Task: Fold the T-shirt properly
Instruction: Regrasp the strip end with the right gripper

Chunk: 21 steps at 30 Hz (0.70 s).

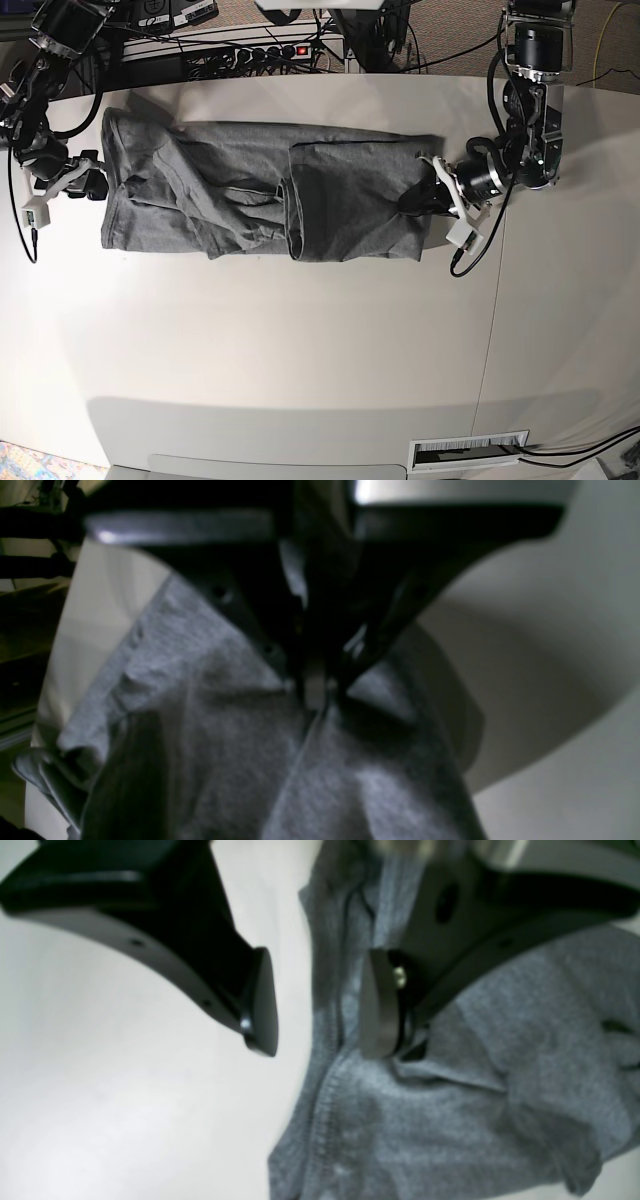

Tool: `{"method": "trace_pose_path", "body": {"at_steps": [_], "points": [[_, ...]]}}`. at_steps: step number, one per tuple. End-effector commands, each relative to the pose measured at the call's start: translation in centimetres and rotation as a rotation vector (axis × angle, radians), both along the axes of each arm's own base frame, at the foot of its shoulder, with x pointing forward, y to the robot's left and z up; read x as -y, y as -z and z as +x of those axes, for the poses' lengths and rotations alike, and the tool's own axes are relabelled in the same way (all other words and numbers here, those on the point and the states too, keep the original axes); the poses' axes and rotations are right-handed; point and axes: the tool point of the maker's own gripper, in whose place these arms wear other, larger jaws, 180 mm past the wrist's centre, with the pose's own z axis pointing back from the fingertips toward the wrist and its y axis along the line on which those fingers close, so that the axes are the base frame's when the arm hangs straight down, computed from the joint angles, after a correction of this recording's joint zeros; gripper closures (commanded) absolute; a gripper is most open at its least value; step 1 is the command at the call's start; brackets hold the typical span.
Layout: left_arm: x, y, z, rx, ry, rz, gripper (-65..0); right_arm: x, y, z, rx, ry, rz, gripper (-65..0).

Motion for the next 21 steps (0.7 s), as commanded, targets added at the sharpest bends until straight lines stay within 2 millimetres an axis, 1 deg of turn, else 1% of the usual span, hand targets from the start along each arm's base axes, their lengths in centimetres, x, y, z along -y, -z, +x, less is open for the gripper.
{"method": "trace_pose_path", "body": {"at_steps": [1, 3, 11, 12, 15, 16, 21], "points": [[-1.2, 1.7, -1.0, -0.055, 0.031, 0.099, 0.0, 0.7, -2.0, 1.2, 0.071, -0.005, -0.026, -28.1], [-1.2, 1.7, -1.0, -0.054, 0.030, 0.099, 0.0, 0.7, -2.3, 1.5, 0.092, -0.004, -0.028, -28.1], [-1.1, 1.5, -0.9, -0.046, 0.028, 0.092, 0.0, 1.0, -1.8, 0.9, 0.051, -0.003, -0.051, -28.2], [-1.1, 1.5, -0.9, -0.046, 0.028, 0.092, 0.0, 1.0, -1.8, 0.9, 0.045, -0.004, -0.051, -31.0], [-1.1, 1.5, -0.9, -0.046, 0.028, 0.093, 0.0, 0.7, -2.1, 1.1, 0.067, -0.009, -0.033, -47.6], [-1.1, 1.6, -0.9, -0.047, 0.029, 0.094, 0.0, 0.6, -2.2, 1.3, 0.077, -0.009, -0.026, -50.2], [-1.1, 1.6, -0.9, -0.047, 0.028, 0.093, 0.0, 0.6, -2.9, 2.0, 0.134, -0.002, -0.023, -50.3]]}}
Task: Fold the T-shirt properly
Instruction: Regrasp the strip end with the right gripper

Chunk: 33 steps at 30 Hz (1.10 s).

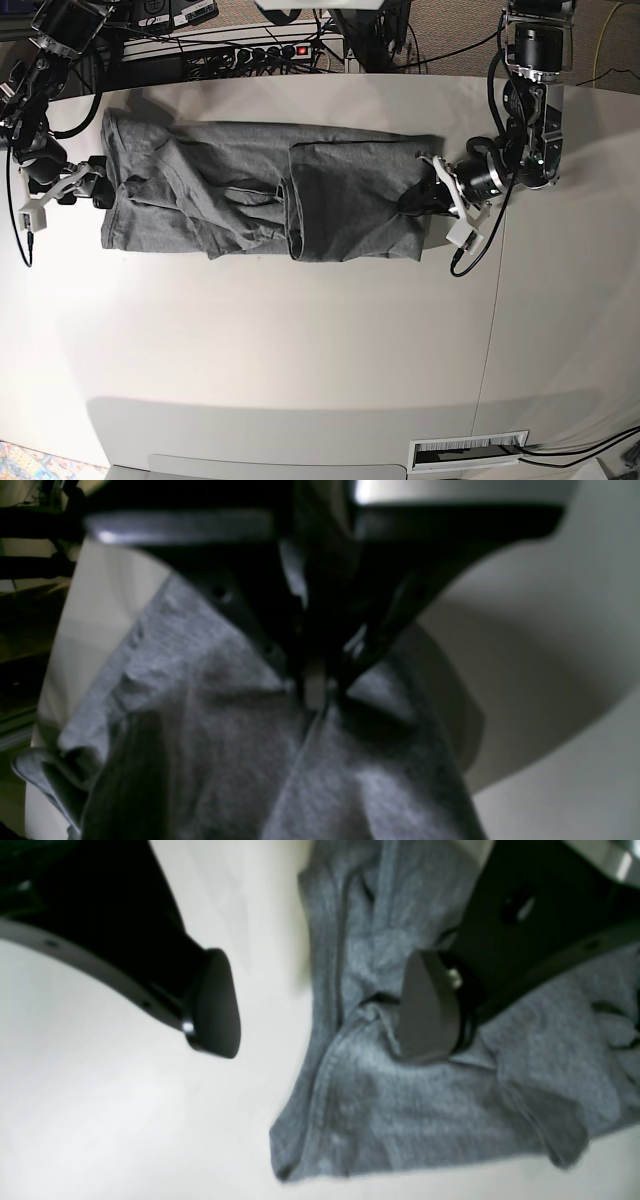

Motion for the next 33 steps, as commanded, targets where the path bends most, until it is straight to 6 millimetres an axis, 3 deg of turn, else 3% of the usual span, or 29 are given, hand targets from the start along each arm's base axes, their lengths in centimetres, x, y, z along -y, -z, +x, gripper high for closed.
{"method": "trace_pose_path", "body": {"at_steps": [1, 8, 17, 33], "points": [[-1.1, 1.6, -0.9, -0.049, 0.028, 0.095, 0.0, 0.6, -2.0, 1.1, 0.067, -0.007, -0.023, -50.3], [-1.1, 1.4, -0.8, -0.040, 0.022, 0.088, 0.0, 0.0, -1.8, 1.4, 0.080, -0.016, -0.002, -50.2], [-1.1, 1.4, -0.7, -0.038, 0.022, 0.088, 0.0, -3.1, 1.5, 1.9, 0.027, -0.089, 0.065, -50.2], [-1.1, 1.3, -0.7, -0.035, 0.020, 0.085, 0.0, -2.6, 6.1, -0.3, -0.085, -0.007, 0.206, -50.2]]}}
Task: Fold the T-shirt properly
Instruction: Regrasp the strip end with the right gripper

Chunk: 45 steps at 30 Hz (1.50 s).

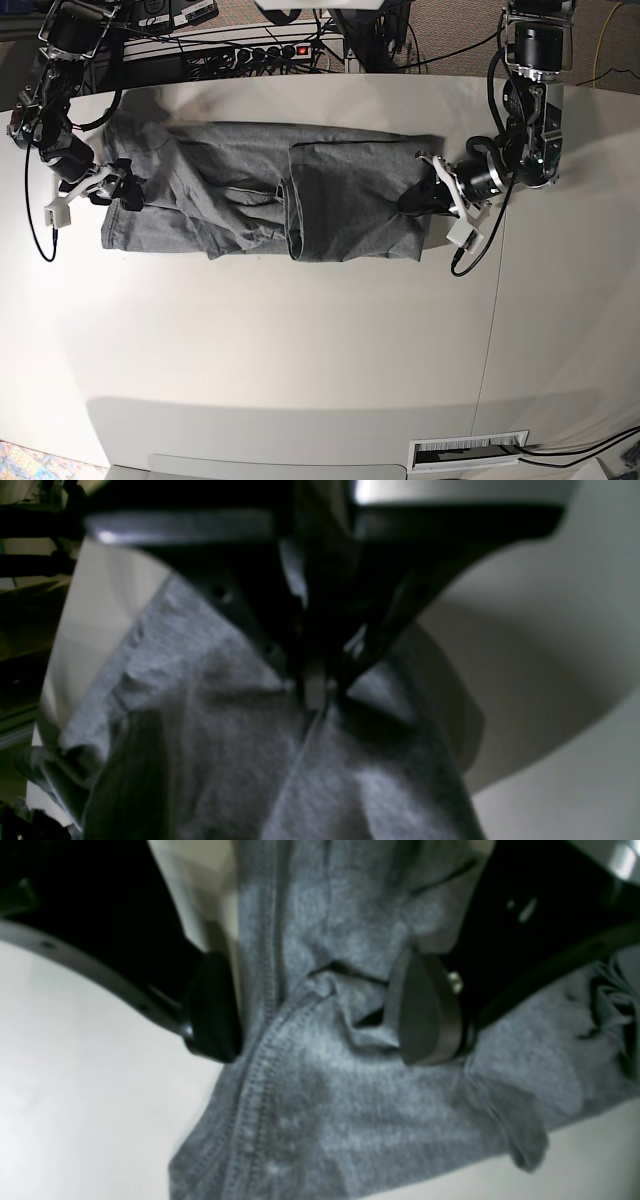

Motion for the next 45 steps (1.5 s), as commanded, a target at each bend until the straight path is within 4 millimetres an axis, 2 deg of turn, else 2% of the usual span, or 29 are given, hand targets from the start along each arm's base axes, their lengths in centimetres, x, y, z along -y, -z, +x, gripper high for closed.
{"method": "trace_pose_path", "body": {"at_steps": [1, 10, 16, 18, 22, 24, 31, 37, 45], "points": [[-1.1, 1.4, -0.7, -0.041, 0.025, 0.091, 0.0, 0.2, 0.7, -1.0, -0.073, -0.022, -0.015, -50.2], [-1.1, 1.3, -0.7, -0.037, 0.021, 0.087, 0.0, -3.1, 1.7, -1.7, -0.105, -0.048, 0.111, -50.2], [-1.1, 1.3, -0.6, -0.036, 0.022, 0.087, 0.0, -4.1, 2.1, -1.8, -0.104, -0.047, 0.138, -48.1], [-1.1, 1.3, -0.6, -0.036, 0.021, 0.087, 0.0, -4.1, 2.1, -1.7, -0.103, -0.046, 0.137, -40.3], [-1.1, 1.3, -0.7, -0.036, 0.022, 0.087, 0.0, -4.1, 2.1, -1.8, -0.104, -0.047, 0.137, -9.2], [-1.1, 1.3, -0.7, -0.037, 0.022, 0.088, 0.0, -4.1, 2.1, -1.8, -0.106, -0.048, 0.138, 0.0], [-0.9, 1.2, -0.7, -0.031, 0.032, 0.080, 0.0, -4.3, 1.1, -0.6, -0.097, -0.070, 0.147, 0.0], [0.2, 0.6, -1.0, -0.052, 0.035, 0.010, 0.0, -3.5, -2.2, 1.4, -0.051, -0.089, 0.144, 0.0], [1.1, -0.6, -0.9, -0.062, 0.023, -0.088, 0.0, -3.8, -8.3, 2.6, 0.107, -0.155, 0.005, 0.0]]}}
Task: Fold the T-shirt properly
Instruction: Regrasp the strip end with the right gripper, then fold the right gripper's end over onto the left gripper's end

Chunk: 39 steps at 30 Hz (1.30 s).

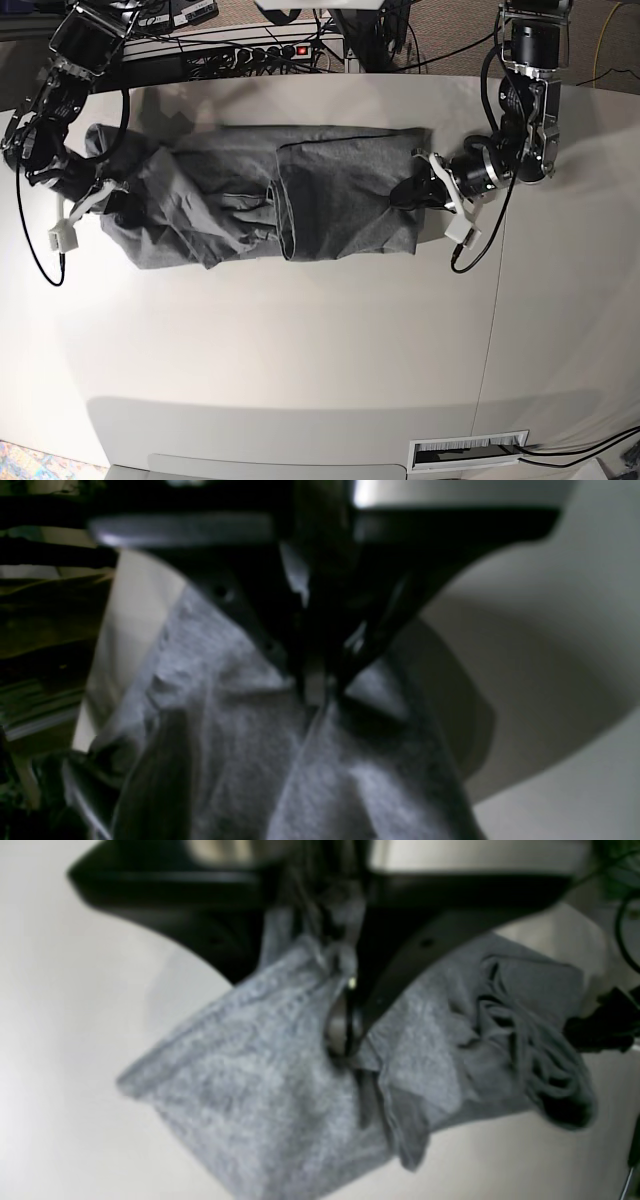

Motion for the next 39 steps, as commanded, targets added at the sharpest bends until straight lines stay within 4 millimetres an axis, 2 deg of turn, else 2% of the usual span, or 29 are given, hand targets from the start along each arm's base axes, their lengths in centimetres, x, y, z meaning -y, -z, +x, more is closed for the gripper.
{"method": "trace_pose_path", "body": {"at_steps": [1, 4, 7, 11, 18, 27, 33, 39], "points": [[-0.2, -0.1, 0.0, -0.007, 0.014, 0.017, 0.0, 0.4, -2.7, 1.1, 0.094, -0.008, -0.027, 0.0], [0.2, -0.6, -0.4, -0.020, 0.045, 0.007, 0.0, -0.1, -4.5, 1.5, 0.149, -0.030, -0.067, 0.0], [0.5, -1.2, -0.6, -0.009, 0.077, 0.024, 0.0, -0.4, -5.5, 1.7, 0.184, -0.039, -0.077, 0.0], [0.7, -2.0, -0.4, 0.017, 0.089, 0.030, 0.0, -2.5, -6.7, 1.8, 0.250, -0.081, -0.010, 0.0], [0.7, -1.9, -0.5, 0.014, 0.095, 0.035, 0.0, -9.5, -7.8, 1.7, 0.359, -0.170, 0.175, 0.0], [0.7, -1.8, -0.6, 0.011, 0.099, 0.042, 0.0, -20.7, -7.4, 1.2, 0.349, -0.373, 0.352, 0.0], [0.7, -1.7, -0.8, 0.003, 0.105, 0.049, 0.0, -25.9, -7.6, 1.2, 0.364, -0.430, 0.391, 0.0], [0.7, -1.7, -0.8, 0.002, 0.105, 0.048, 0.0, -30.2, -6.1, 1.3, 0.348, -0.486, 0.310, 0.0]]}}
